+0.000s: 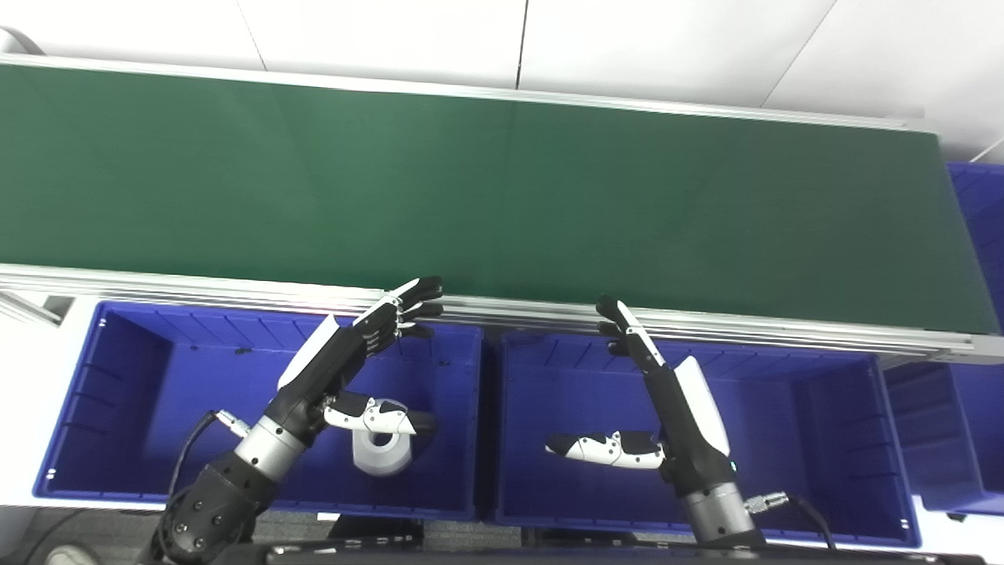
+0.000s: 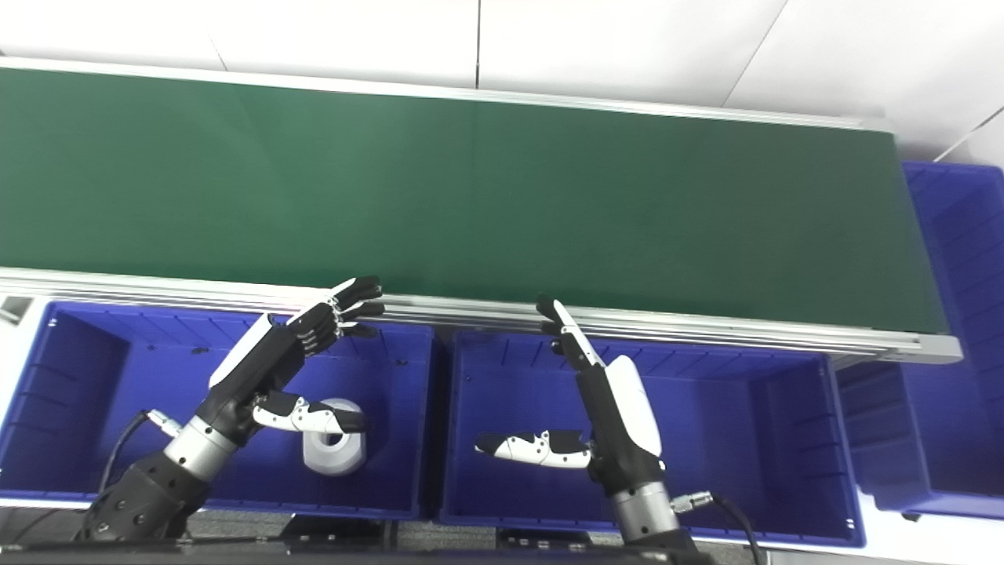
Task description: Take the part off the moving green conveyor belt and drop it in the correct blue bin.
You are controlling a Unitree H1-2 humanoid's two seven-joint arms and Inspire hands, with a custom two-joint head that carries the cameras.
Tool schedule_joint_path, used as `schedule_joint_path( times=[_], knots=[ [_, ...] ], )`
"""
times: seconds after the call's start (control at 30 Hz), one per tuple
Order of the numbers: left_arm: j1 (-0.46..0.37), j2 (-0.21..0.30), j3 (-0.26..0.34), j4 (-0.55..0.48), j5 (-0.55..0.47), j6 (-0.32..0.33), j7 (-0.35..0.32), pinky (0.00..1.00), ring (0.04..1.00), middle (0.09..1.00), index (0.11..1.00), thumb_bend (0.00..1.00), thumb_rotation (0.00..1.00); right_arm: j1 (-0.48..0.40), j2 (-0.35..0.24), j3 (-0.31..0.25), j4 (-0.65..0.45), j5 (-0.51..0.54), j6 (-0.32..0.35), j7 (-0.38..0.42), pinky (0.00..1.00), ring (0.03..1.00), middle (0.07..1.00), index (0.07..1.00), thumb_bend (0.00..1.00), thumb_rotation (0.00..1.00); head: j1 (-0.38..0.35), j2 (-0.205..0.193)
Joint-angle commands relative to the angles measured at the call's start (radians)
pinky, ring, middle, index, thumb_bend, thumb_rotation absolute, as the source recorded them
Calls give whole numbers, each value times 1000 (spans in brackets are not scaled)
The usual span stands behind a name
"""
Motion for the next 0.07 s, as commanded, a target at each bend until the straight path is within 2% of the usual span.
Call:
schedule_joint_path(
  times=[0.0,0.03],
  knots=[
    [-5,2,6,-14,-24,-32,3,778,875,927,917,849,279,7,6,5,-19,9,-19,-11,816,879,920,951,910,381,0,1],
    [-3,1,7,-15,-21,-29,4,788,881,931,916,855,281,6,5,5,-18,9,-19,-11,813,876,920,952,908,382,0,1]
  ],
)
